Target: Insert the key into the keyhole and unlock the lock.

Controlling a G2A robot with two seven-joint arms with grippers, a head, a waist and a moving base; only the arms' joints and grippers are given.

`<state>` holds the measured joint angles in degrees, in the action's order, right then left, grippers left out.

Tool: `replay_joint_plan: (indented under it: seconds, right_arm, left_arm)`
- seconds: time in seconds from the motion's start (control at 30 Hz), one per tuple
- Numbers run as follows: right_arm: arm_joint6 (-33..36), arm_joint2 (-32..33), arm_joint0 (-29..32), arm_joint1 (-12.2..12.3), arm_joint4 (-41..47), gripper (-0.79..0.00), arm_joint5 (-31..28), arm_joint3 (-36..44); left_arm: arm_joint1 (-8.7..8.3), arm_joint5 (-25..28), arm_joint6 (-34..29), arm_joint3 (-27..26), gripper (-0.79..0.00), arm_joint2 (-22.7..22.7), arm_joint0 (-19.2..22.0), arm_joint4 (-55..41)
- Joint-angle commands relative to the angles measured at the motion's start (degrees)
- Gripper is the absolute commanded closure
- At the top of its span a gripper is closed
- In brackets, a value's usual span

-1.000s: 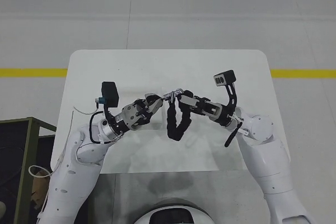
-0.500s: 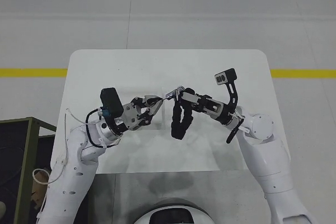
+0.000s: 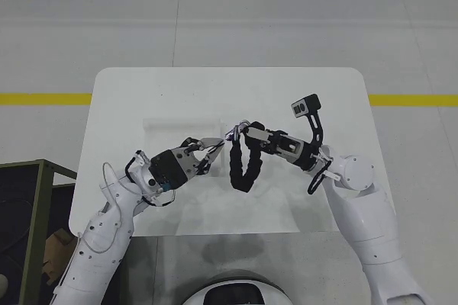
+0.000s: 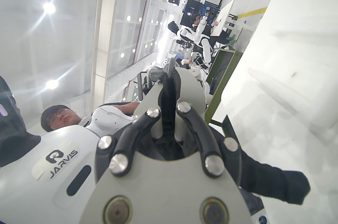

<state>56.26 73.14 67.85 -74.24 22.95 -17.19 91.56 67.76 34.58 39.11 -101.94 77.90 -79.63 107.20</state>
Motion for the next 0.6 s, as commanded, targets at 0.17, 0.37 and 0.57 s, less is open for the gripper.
replay_joint_plan:
  seconds: [0.17,0.37,0.57]
  right_arm:
    - [-3.65,0.26,0.64,0.21,-3.85,0.0,-0.2,-0.16]
    - [-12.95,3.83,2.06,1.09,-20.87,0.0,-2.55,2.24]
    - [-18.31,5.22,4.57,2.35,-50.76,0.0,-6.36,10.94]
  left_arm:
    - [0.19,-2.48,2.0,1.67,-0.785,-0.25,0.16,-1.4]
    - [0.19,-2.48,2.0,1.67,-0.785,-0.25,0.16,-1.4]
    - [0.19,-2.48,2.0,1.67,-0.785,-0.25,0.16,-1.4]
